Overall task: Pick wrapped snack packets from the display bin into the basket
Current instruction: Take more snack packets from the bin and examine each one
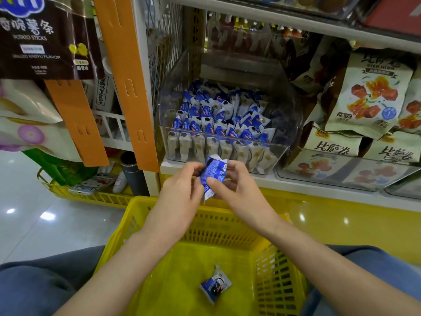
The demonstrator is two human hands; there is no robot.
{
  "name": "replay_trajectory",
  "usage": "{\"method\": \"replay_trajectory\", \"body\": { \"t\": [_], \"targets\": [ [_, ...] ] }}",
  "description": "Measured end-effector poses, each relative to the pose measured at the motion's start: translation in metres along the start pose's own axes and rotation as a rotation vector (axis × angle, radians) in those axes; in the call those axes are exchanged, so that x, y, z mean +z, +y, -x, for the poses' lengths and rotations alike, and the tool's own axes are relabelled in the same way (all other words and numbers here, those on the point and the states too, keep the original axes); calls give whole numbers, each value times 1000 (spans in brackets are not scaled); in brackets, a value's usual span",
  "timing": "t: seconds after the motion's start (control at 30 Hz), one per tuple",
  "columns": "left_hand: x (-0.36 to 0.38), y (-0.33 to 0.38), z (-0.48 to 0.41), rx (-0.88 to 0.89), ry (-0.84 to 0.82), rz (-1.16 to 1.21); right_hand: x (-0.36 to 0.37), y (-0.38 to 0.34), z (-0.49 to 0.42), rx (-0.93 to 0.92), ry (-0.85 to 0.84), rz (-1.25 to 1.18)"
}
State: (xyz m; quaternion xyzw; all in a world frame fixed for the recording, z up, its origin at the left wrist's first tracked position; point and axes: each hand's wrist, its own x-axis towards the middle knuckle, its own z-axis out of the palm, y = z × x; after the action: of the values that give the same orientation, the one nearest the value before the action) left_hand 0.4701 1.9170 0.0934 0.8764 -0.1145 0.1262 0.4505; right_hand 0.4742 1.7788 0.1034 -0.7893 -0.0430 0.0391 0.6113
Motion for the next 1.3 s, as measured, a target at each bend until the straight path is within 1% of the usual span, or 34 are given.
{"method": "replay_trajectory", "body": {
  "t": [0.1,0.2,0.33,0.53,0.7,0.77,0.83,0.9,0.97,1.03,1.1,1.2,1.23,1.3],
  "targets": [
    [-5,0,0,48,25,-78,2,1,2,-69,-47,129],
    [-8,-1,-1,49,23,-170,4,2,3,-88,-91,174],
    [-7,-2,-2,-49,21,-102,3,0,3,-124,-134,229],
    [-6,-5,0,-38,-13,-95,1,3,6,-146,-129,278],
    [-4,-6,1,-118,-27,56,3,6,9,-66,-108,111],
    [1,-5,3,-188,-99,158,2,8,9,7,-61,-2],
    [6,-1,6,-304,-199,311,0,10,8,69,-4,-29],
    [9,5,9,-434,-281,542,-4,11,9,35,63,119],
    [11,10,12,-490,-325,718,-6,14,13,-66,86,319],
    [13,13,16,-474,-276,730,-6,17,19,-192,73,522],
    [15,13,17,-444,-178,656,-5,18,21,-300,51,656],
    [13,8,15,-421,-64,654,-4,15,21,-307,-21,745],
    [11,6,14,-422,-51,669,-5,14,21,-299,-32,726],
    [7,4,13,-437,-61,707,-8,11,20,-268,-38,605]
  ]
}}
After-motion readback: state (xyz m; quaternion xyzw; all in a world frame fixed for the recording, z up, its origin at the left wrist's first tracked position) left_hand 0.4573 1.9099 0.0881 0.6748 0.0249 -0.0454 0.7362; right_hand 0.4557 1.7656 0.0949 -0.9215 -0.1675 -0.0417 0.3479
